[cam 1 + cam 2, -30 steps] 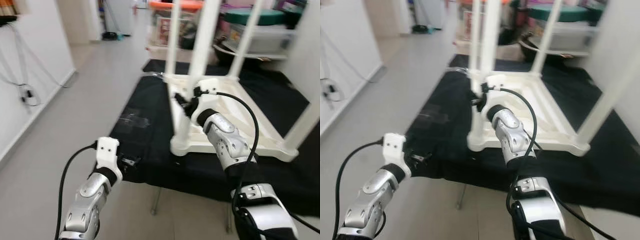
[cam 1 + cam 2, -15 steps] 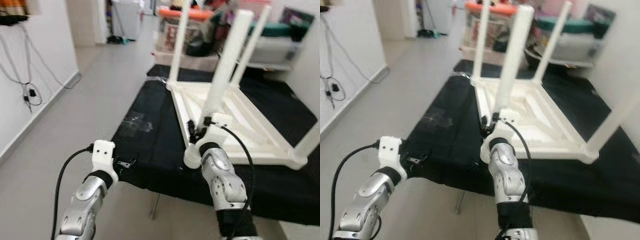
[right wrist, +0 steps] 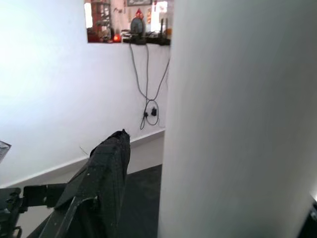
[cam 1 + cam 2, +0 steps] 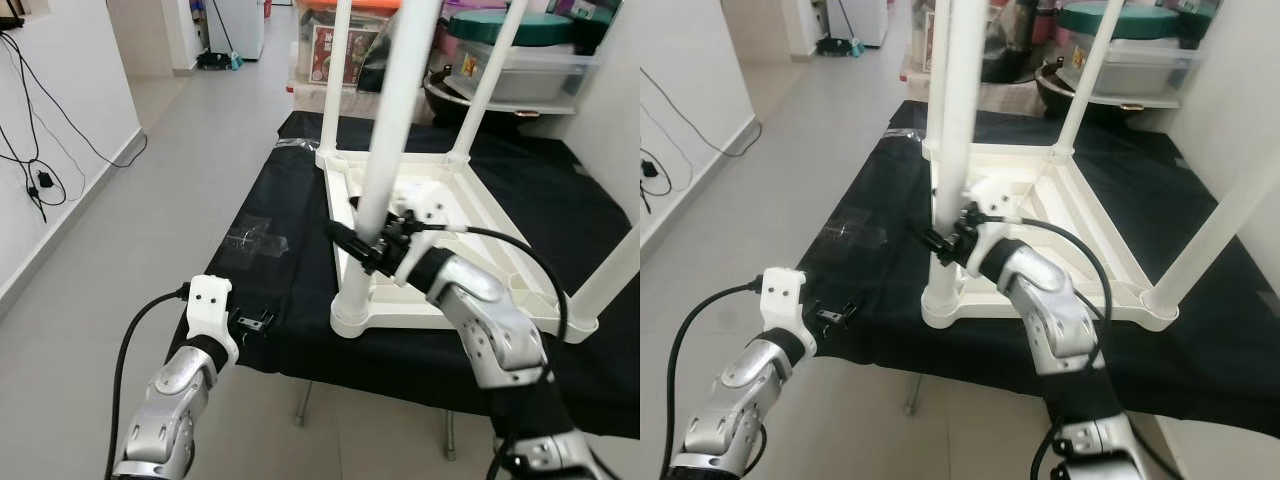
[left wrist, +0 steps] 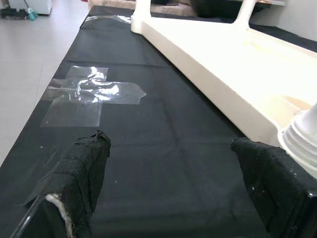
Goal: Building children table
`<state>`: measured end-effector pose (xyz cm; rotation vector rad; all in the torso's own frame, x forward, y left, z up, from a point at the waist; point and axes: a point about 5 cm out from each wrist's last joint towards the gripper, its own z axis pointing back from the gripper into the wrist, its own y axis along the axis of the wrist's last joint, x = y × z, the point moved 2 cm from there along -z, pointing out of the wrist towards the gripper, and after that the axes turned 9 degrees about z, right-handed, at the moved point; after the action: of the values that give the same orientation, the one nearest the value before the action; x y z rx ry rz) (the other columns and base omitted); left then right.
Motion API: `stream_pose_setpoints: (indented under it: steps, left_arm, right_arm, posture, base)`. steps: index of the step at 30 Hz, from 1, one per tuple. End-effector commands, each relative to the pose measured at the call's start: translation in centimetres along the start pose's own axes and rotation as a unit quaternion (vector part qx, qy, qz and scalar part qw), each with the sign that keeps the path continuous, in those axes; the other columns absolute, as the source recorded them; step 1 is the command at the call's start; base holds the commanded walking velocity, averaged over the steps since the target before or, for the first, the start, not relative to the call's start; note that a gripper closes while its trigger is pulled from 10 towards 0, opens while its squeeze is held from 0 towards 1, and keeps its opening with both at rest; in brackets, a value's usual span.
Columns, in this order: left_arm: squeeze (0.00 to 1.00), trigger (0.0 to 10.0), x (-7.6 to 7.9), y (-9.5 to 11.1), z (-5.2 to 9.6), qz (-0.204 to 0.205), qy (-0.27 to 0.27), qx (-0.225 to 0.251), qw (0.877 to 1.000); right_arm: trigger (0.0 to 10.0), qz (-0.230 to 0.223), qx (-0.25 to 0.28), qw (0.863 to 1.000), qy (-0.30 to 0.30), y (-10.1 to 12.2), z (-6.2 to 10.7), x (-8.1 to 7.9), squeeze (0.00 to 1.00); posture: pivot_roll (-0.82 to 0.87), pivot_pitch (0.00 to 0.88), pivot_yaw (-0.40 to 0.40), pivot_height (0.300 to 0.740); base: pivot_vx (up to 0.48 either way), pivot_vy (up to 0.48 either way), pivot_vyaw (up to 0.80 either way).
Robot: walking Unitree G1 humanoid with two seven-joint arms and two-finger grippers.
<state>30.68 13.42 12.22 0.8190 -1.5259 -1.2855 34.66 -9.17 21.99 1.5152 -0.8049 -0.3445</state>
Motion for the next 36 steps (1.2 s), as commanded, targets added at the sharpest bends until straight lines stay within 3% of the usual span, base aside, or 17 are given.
stream_pose_setpoints:
  steps: [1, 2, 6, 8, 9, 10, 11, 13, 17, 18, 22, 23, 25, 26, 29, 32, 36]
  left_arm:
    - [0.0, 10.0, -0.4, 0.0, 0.3, -0.007, 0.008, 0.001, 1.0]
    - [0.0, 10.0, -0.5, 0.0, 0.3, -0.008, 0.01, 0.002, 1.0]
    - [0.0, 10.0, -0.5, 0.1, 0.3, -0.008, 0.013, 0.004, 1.0]
    - [0.0, 10.0, -0.1, -0.1, 0.3, -0.005, 0.009, 0.003, 1.0]
    - [0.0, 10.0, -0.1, -0.1, 0.3, -0.005, 0.009, 0.003, 1.0]
    - [0.0, 10.0, 0.1, -0.2, 0.3, -0.004, 0.007, 0.003, 1.0]
    - [0.0, 10.0, 0.1, -0.2, 0.3, -0.004, 0.007, 0.003, 1.0]
    - [0.0, 10.0, 0.0, -0.3, 0.4, -0.004, 0.007, 0.001, 1.0]
    - [0.0, 10.0, -0.3, -0.3, 0.6, -0.003, 0.009, -0.002, 1.0]
    - [0.0, 10.0, -0.3, -0.4, 0.6, -0.002, 0.008, -0.005, 1.0]
    - [0.0, 10.0, -0.1, -0.4, 0.3, 0.002, 0.004, -0.006, 1.0]
    - [0.0, 10.0, 0.0, -0.4, 0.2, 0.002, 0.002, -0.006, 1.0]
    - [0.0, 10.0, 0.0, -0.4, 0.1, 0.003, 0.0, -0.006, 1.0]
    - [0.0, 10.0, 0.0, -0.4, 0.0, 0.003, -0.001, -0.006, 1.0]
    - [0.0, 10.0, -0.3, -0.4, 0.1, 0.002, -0.001, -0.006, 1.0]
    - [0.0, 10.0, -0.6, -0.3, 0.2, -0.001, 0.004, -0.005, 1.0]
    - [0.0, 10.0, -0.5, -0.3, 0.1, -0.001, 0.004, -0.004, 1.0]
  right_arm:
    - [1.2, -0.009, -0.016, 0.999, 0.036, -1.2, -1.0, -1.4, 0.0]
    - [0.0, -0.017, -0.015, 0.999, 0.037, -1.4, -1.2, -1.6, 0.0]
    - [0.0, -0.03, -0.029, 0.999, -0.008, -2.1, -1.6, -1.0, 0.0]
    - [0.0, -0.099, -0.123, 0.929, -0.334, -6.0, 0.6, 3.6, 0.0]
    - [0.0, -0.099, -0.123, 0.929, -0.334, -6.0, 0.6, 3.6, 0.0]
    - [0.0, -0.125, -0.143, 0.889, -0.417, -7.2, 2.1, 4.3, 0.0]
    - [0.0, -0.125, -0.143, 0.889, -0.417, -7.2, 2.1, 4.3, 0.0]
    - [0.0, -0.129, -0.185, 0.842, -0.49, -8.8, 4.4, 4.2, 0.0]
    - [0.0, -0.124, -0.188, 0.847, -0.482, -8.6, 5.0, 2.7, 0.0]
    - [10.0, -0.114, -0.177, 0.864, -0.457, -7.9, 4.8, 1.9, 0.0]
    - [10.0, -0.116, -0.115, 0.902, -0.401, -5.6, 3.9, 0.9, 0.0]
    - [10.0, -0.12, -0.091, 0.912, -0.381, -4.7, 3.5, 0.9, 1.0]
    - [10.0, -0.12, -0.067, 0.926, -0.352, -3.7, 3.0, 1.2, 1.0]
    - [10.0, -0.118, -0.044, 0.941, -0.313, -2.6, 2.4, 1.8, 0.0]
    - [10.0, -0.111, -0.005, 0.964, -0.242, -0.8, 1.7, 2.3, 0.0]
    - [10.0, -0.094, 0.036, 0.994, -0.039, 0.5, 1.3, -0.4, 0.0]
    - [10.0, -0.078, 0.023, 0.996, 0.019, 0.0, 1.3, -1.7, 0.0]
  posture:
    - [0.12, 0.0, -0.103, 0.74]
    - [0.12, 0.0, -0.103, 0.74]
    - [0.12, 0.0, -0.099, 0.74]
    - [0.11, 0.0, -0.09, 0.74]
    - [0.11, 0.0, -0.09, 0.74]
    - [0.11, 0.0, -0.09, 0.74]
    - [0.11, 0.0, -0.09, 0.74]
    - [0.11, 0.0, -0.085, 0.74]
    - [0.09, 0.0, -0.071, 0.74]
    - [0.08, 0.0, -0.063, 0.74]
    - [0.07, 0.0, -0.057, 0.74]
    - [0.06, 0.0, -0.05, 0.74]
    - [0.06, 0.0, -0.05, 0.74]
    - [0.06, 0.0, -0.049, 0.74]
    - [0.06, 0.0, -0.055, 0.74]
    - [0.08, 0.0, -0.069, 0.74]
    - [0.08, 0.0, -0.074, 0.74]
  base:
    - [0.0, 0.0, 0.0]
    - [0.0, 0.0, 0.0]
    - [0.0, 0.0, 0.0]
    - [0.0, 0.0, 0.0]
    - [0.0, 0.0, 0.0]
    - [0.0, 0.0, 0.0]
    - [0.0, 0.0, 0.0]
    - [0.0, 0.0, 0.0]
    - [0.0, 0.0, 0.0]
    - [0.0, 0.0, 0.0]
    - [0.0, 0.0, 0.0]
    - [0.0, 0.0, 0.0]
    - [0.0, 0.0, 0.0]
    - [0.0, 0.0, 0.0]
    - [0.0, 0.0, 0.0]
    - [0.0, 0.0, 0.0]
    - [0.0, 0.0, 0.0]
